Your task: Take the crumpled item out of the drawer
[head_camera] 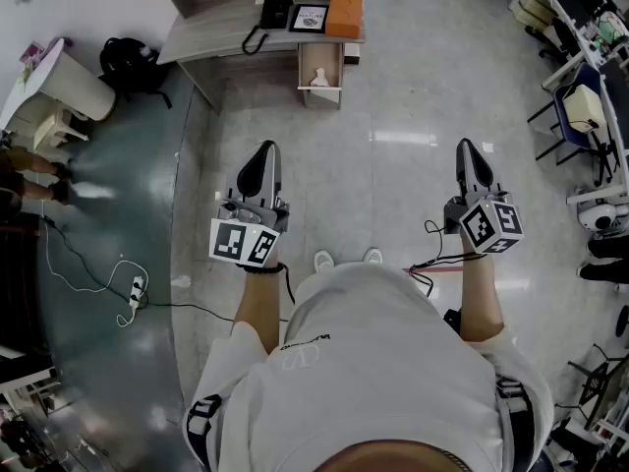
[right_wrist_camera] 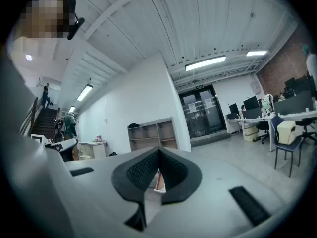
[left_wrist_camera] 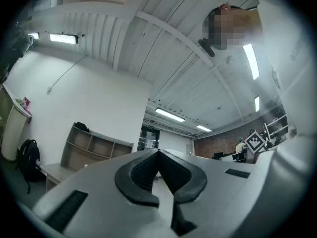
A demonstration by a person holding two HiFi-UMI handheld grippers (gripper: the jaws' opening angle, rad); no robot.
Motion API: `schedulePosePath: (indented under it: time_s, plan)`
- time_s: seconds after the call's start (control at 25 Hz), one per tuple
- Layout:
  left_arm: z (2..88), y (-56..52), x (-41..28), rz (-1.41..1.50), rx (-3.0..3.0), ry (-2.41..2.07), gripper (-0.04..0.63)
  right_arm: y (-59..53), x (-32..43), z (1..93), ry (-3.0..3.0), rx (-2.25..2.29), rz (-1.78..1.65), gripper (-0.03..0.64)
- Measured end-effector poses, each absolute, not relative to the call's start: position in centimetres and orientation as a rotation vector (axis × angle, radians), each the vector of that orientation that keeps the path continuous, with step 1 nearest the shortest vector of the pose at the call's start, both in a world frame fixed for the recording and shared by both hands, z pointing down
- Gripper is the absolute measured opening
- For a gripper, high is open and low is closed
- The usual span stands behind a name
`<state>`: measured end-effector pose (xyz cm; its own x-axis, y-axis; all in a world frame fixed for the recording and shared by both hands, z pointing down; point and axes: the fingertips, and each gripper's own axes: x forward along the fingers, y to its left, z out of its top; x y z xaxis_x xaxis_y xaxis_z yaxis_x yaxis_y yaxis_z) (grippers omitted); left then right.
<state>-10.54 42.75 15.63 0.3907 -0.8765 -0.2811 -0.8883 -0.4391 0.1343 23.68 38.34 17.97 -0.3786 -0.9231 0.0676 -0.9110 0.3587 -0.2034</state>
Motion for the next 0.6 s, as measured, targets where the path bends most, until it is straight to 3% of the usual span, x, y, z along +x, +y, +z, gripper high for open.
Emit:
schedulePosePath:
  time_s: [0.6]
  plan:
    - [17.0,40.9,-12.0,0.451,-2.612,1.628,-0.002,36.3,19.2,18.4,2.561,-1.647,-0.325,-0.003]
